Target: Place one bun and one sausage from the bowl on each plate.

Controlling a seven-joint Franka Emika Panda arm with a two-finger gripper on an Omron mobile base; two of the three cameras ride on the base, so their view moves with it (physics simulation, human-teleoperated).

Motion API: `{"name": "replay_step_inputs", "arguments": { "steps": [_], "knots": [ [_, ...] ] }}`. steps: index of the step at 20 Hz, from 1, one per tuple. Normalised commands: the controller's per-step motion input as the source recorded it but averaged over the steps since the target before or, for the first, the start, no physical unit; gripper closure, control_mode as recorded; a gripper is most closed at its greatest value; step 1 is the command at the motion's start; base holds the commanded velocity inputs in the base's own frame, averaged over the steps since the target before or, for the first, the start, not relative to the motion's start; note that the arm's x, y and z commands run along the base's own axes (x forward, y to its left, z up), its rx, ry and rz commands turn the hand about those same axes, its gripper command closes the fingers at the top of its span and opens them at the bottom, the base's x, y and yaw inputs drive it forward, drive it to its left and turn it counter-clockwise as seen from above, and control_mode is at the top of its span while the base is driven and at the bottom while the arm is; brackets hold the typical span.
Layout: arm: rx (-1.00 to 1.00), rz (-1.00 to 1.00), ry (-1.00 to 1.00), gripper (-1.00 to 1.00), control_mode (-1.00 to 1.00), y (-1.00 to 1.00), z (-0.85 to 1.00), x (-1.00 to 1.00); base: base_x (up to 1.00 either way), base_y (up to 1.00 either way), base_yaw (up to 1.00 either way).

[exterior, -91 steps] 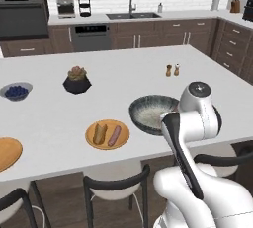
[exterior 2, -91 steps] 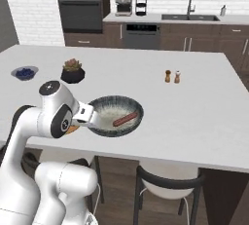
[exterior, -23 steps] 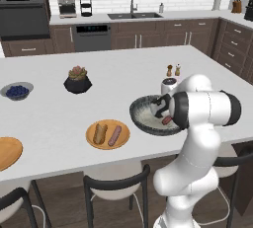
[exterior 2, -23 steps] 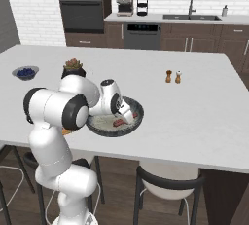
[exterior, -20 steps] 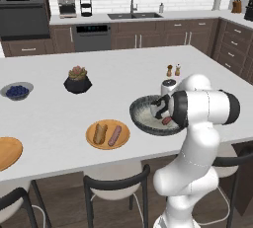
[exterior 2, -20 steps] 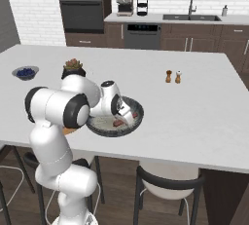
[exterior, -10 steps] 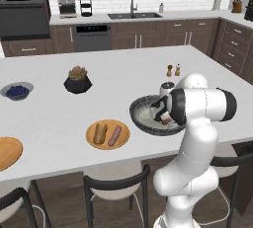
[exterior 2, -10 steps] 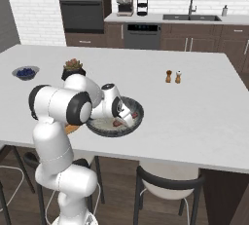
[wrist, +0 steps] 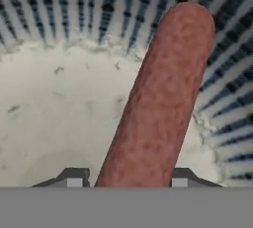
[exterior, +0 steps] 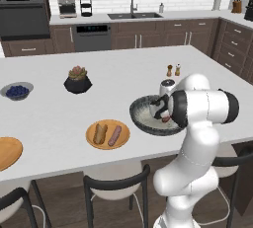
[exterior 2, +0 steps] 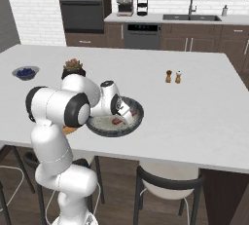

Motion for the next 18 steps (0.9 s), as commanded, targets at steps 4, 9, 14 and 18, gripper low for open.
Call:
{"name": "replay_step_inputs", "arguments": {
  "steps": [4, 9, 14, 18],
  "knots": [
    [0.13, 0.21, -0.04, 1.0, -1.0, 0.02, 0.79, -0.42, 0.0, 0.0, 0.0],
    [0.14, 0.21, -0.02, 1.0, -1.0, 0.0, 0.97, -0.69, 0.0, 0.0, 0.0],
    [0.02, 0.22, 0.03, 1.0, -1.0, 0.24, 1.0, -0.79, 0.0, 0.0, 0.0],
    [-0.17, 0.18, 0.22, 1.0, -1.0, 0.53, 0.8, -0.54, 0.0, 0.0, 0.0]
  ]
}}
